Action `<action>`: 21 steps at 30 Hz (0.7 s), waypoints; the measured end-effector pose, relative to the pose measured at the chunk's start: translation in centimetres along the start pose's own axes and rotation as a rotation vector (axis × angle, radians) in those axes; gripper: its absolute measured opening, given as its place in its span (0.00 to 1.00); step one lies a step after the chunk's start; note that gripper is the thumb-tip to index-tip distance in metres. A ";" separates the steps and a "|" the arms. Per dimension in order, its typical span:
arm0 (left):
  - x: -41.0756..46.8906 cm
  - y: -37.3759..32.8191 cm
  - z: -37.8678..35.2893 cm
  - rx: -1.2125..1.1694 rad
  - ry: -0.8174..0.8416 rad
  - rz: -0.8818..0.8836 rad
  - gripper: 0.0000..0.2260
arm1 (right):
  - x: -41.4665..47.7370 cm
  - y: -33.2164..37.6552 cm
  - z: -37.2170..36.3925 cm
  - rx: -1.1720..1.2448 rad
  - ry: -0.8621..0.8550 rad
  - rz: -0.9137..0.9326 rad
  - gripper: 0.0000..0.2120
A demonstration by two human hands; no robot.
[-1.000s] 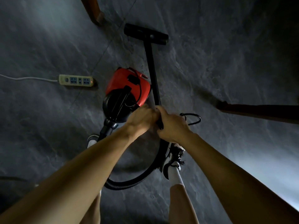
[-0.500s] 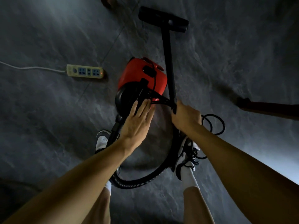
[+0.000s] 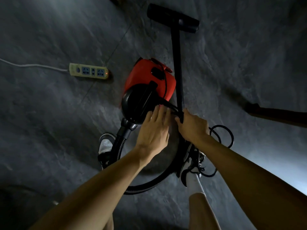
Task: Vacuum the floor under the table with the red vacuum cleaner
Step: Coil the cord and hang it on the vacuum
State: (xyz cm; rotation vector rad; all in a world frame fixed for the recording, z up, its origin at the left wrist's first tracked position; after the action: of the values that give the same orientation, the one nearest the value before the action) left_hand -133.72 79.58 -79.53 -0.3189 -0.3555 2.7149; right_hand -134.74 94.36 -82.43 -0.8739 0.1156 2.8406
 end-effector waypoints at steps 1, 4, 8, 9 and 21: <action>0.1 0.5 -0.1 0.031 0.017 0.011 0.32 | -0.1 0.6 0.3 0.058 -0.037 0.009 0.20; 0.0 1.6 -0.7 0.111 0.056 0.041 0.33 | -0.5 2.0 0.9 0.202 -0.069 0.019 0.15; -0.7 1.6 -0.4 0.065 0.021 0.038 0.32 | -0.8 1.9 1.9 0.413 -0.037 -0.027 0.14; -0.8 1.5 -0.2 0.037 -0.009 0.054 0.32 | -0.8 1.9 2.1 0.476 -0.035 -0.037 0.15; -1.9 0.1 -1.3 -0.066 0.099 0.180 0.34 | 1.2 2.9 -0.4 0.496 0.043 -0.250 0.15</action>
State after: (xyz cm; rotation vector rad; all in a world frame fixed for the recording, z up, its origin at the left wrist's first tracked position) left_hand -131.69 79.01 -80.45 -0.5256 -0.4070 2.8530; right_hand -136.06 91.66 -83.36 -0.7716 0.6358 2.3976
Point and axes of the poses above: each hand's wrist, its own x-axis towards the middle knuckle, its own z-axis out of the back of the hand, y = z × x, the point moved 2 cm from there along x, towards the middle knuckle, and after that the axes turned 15 degrees about -y, right-handed, at the moved point
